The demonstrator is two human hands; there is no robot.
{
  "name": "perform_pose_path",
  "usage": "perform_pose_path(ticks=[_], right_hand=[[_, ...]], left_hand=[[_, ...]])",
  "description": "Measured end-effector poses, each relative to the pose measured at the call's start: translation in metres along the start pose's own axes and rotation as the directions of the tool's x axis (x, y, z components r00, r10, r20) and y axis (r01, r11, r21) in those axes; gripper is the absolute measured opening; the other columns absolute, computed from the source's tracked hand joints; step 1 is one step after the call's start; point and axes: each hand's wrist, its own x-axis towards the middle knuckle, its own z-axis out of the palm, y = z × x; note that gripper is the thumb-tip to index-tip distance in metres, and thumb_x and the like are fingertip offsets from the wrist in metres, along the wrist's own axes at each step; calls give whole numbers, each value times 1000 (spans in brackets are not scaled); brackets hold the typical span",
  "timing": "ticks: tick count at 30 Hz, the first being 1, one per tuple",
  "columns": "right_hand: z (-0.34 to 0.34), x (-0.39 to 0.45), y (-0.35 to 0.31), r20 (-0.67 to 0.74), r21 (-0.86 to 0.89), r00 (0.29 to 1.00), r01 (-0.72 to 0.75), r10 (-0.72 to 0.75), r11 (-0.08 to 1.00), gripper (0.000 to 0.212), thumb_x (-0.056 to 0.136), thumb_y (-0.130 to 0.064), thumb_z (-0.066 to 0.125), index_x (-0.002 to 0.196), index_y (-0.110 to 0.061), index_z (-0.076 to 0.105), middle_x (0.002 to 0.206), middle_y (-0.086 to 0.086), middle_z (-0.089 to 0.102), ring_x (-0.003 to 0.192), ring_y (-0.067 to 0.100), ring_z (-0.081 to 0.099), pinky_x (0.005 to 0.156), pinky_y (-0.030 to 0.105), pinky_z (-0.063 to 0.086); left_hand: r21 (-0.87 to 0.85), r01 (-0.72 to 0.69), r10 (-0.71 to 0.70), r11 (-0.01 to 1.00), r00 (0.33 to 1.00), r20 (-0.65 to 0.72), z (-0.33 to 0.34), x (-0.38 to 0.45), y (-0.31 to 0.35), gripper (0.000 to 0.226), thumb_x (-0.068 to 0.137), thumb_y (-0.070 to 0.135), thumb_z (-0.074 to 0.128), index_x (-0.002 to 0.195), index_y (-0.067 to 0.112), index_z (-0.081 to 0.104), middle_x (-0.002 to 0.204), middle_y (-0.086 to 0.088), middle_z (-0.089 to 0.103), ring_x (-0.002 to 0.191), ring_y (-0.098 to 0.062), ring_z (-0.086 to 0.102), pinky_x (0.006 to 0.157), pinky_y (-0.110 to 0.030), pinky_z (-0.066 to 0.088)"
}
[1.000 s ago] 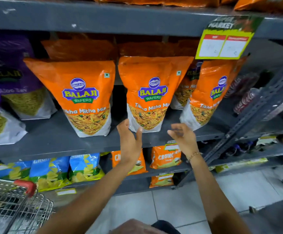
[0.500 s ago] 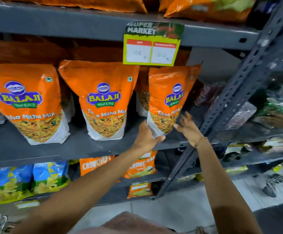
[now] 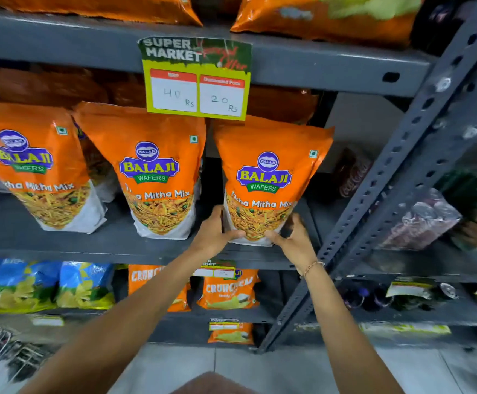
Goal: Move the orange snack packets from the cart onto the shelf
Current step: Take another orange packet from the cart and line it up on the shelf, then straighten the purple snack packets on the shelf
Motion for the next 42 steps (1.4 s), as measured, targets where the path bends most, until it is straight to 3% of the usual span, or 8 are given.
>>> perform_pose_path(ticks=[10,15,18,22,27,37,40,42], right_hand=[[2,5,-2,65,49,998,11,-14,999,55,76,-22,74,120,-16,42,121,2,58,111,16,55,95,40,48],[5,-4,1,71,119,997,27,-36,992,74,79,-22,72,136,-18,25,137,1,45,127,14,44,106,41,41],[25,-23,-3,-128,214,992,37,-9,976,91,78,-19,72,144,-25,8,153,1,18,138,9,20,112,35,25],[74,-61,-14,-440,88,878,247,-185,965,46,83,-25,65,121,-20,39,121,6,45,112,17,46,94,25,39],[157,-79,-41,-159,62,922,365,-352,929,3,88,-16,60,86,-15,57,85,7,61,78,10,57,73,14,44],[381,-56,-141,348,67,844,412,-408,909,6,88,-10,58,92,-6,60,89,10,67,76,15,60,71,8,43],[454,-38,-166,428,35,813,422,-395,906,23,86,-11,61,107,-4,56,105,16,65,92,26,63,83,29,50],[495,-24,-182,465,-29,816,402,-343,915,44,84,-19,65,123,-7,46,122,16,57,110,26,58,92,38,49]], left_hand=[[-72,6,-10,997,998,-61,1,-1,-9,74,73,34,75,131,17,32,136,-8,53,123,-27,52,102,-49,45],[-52,-18,15,998,999,-50,4,-11,-9,81,79,38,69,141,14,24,144,-6,45,130,-23,45,102,-32,41],[0,-67,67,998,994,-85,4,-30,-9,83,85,36,62,147,12,12,154,-5,30,139,-20,33,108,-32,34],[-98,-143,103,985,937,-334,-26,-70,-20,46,88,33,57,130,18,47,124,8,60,110,-6,58,92,-21,50],[-175,-116,-23,978,770,-638,-100,-107,-63,23,93,37,49,89,18,62,72,13,68,71,2,63,68,-15,50],[-332,-90,-221,939,582,-782,-324,-133,-206,25,85,48,53,98,27,52,91,-6,62,77,-19,57,77,-50,48],[-253,-70,-168,965,576,-800,-389,-133,-228,35,88,24,60,116,7,48,105,-12,52,85,-14,52,82,-20,47],[-164,0,-134,986,576,-806,-432,-127,-243,47,83,14,67,121,-3,45,114,-20,48,94,-18,49,83,-20,43]])
